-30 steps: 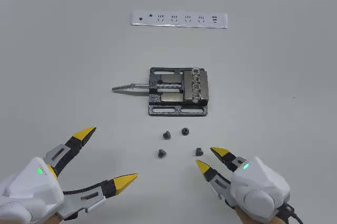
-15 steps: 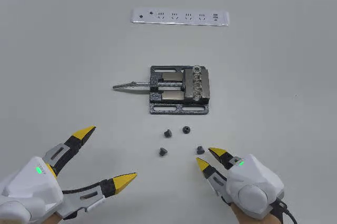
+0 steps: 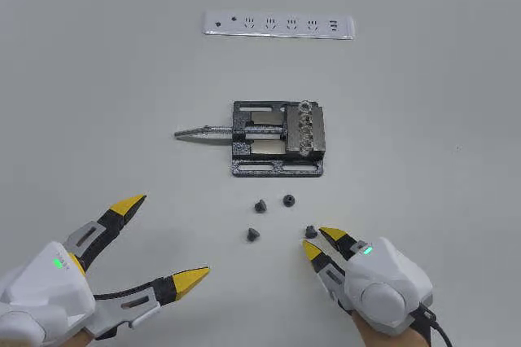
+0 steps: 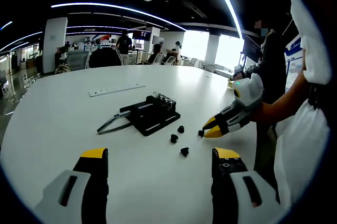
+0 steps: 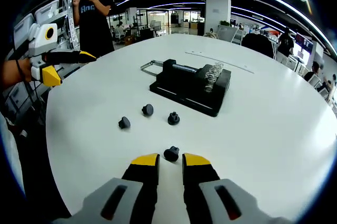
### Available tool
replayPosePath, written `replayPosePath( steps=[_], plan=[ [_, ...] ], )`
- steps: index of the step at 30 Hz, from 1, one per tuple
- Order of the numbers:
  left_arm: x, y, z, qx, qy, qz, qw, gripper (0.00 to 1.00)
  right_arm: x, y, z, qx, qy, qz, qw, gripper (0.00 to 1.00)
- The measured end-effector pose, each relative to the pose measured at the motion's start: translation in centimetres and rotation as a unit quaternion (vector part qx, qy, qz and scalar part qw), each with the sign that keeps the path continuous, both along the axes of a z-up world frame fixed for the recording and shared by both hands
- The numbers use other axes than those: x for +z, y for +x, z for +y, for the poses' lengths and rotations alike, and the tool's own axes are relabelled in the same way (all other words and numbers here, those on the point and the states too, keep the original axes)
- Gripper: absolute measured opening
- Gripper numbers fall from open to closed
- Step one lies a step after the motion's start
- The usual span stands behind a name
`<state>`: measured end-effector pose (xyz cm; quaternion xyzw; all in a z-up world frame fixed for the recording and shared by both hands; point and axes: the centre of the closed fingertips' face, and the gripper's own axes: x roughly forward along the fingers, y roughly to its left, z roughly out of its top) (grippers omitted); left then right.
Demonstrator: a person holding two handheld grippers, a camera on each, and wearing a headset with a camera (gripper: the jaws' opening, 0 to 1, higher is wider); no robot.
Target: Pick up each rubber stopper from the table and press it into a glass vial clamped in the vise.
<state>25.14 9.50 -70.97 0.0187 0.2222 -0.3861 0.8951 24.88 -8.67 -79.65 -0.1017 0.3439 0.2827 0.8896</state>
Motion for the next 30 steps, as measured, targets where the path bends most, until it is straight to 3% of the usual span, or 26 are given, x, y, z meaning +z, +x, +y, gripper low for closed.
replayPosePath(
  steps=[23, 30],
  plan=[
    [-0.13, 0.0, -0.68, -0.006, 0.0, 0.001, 1.0, 0.78, -0.29, 0.51, 0.1, 0.017, -0.002, 0.004, 0.9998, 0.11],
    [-0.4, 0.01, -0.67, -0.01, 0.0, 0.002, 1.0, 0.78, -0.27, 0.59, -0.05, 0.047, -0.012, 0.01, 0.9988, 0.11]
  ],
)
